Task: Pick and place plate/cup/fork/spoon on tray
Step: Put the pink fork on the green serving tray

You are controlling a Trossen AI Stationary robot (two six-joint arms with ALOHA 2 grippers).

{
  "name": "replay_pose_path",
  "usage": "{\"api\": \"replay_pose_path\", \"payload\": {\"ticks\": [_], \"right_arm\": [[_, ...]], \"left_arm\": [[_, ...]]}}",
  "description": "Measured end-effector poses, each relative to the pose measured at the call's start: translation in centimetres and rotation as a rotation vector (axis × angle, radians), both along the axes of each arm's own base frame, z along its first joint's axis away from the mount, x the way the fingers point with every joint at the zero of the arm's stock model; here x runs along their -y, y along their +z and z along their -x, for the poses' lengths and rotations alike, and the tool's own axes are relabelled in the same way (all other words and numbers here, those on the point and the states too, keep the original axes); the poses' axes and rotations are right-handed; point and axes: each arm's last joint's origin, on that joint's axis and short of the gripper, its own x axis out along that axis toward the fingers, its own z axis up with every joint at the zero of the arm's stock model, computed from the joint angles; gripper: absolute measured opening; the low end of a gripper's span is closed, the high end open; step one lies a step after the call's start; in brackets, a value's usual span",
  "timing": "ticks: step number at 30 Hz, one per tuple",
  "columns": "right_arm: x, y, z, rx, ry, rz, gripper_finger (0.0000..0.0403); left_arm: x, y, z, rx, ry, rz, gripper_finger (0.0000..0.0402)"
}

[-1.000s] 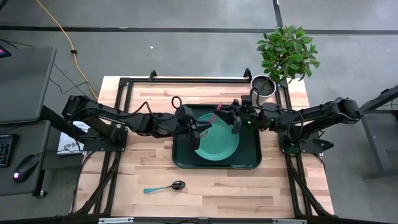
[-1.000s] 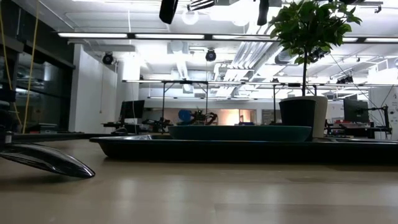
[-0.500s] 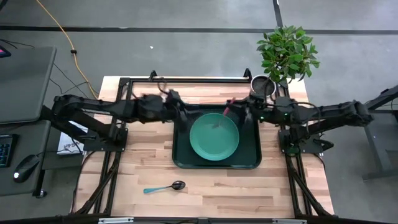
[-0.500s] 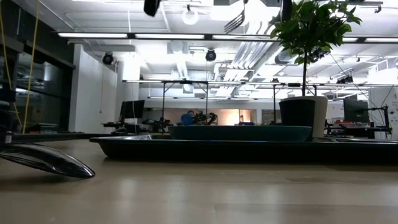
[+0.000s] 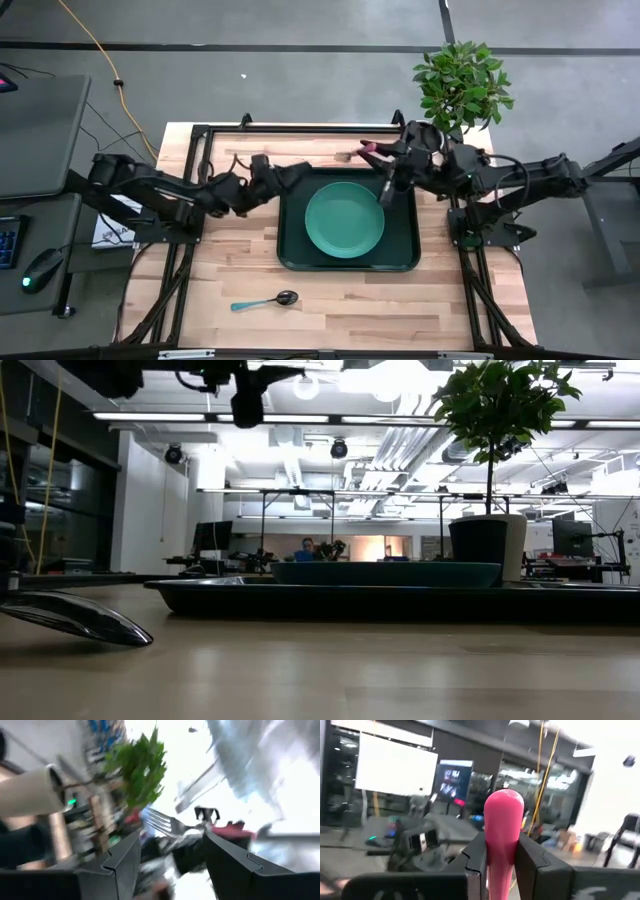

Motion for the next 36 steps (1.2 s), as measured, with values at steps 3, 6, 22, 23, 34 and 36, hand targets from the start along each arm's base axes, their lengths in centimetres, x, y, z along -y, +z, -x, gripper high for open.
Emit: {"api": "replay_pose_path", "payload": {"ticks": [3, 6, 22, 23, 34, 36], "right_arm": [[0.0, 1.2, -1.3, 0.059, -0.026, 0.057, 0.0045], [-0.1, 1.5, -2.7, 0.074, -0.045, 0.1, 0.0045], [-0.6, 1.2, -6.2, 0.126, 0.023, 0.157, 0.0045], [-0.6, 1.1, -6.3, 0.131, 0.024, 0.157, 0.0045], [-0.6, 0.3, -7.2, 0.093, -0.029, 0.177, 0.0045], [-0.5, 0.3, -7.2, 0.085, -0.042, 0.193, 0.0045]], "left_arm": [[0.2, -0.3, -0.7, 0.099, 0.024, 0.053, 0.0198], [0.2, 0.3, -1.5, 0.182, 0.045, 0.079, 0.0198], [-0.9, 3.6, -2.9, 0.293, 0.157, 0.075, 0.0198], [-0.9, 3.6, -2.9, 0.296, 0.154, 0.078, 0.0198], [-0.9, 3.6, -2.8, 0.308, 0.158, 0.098, 0.0178], [-0.9, 3.6, -2.8, 0.308, 0.161, 0.1, 0.0158]]}}
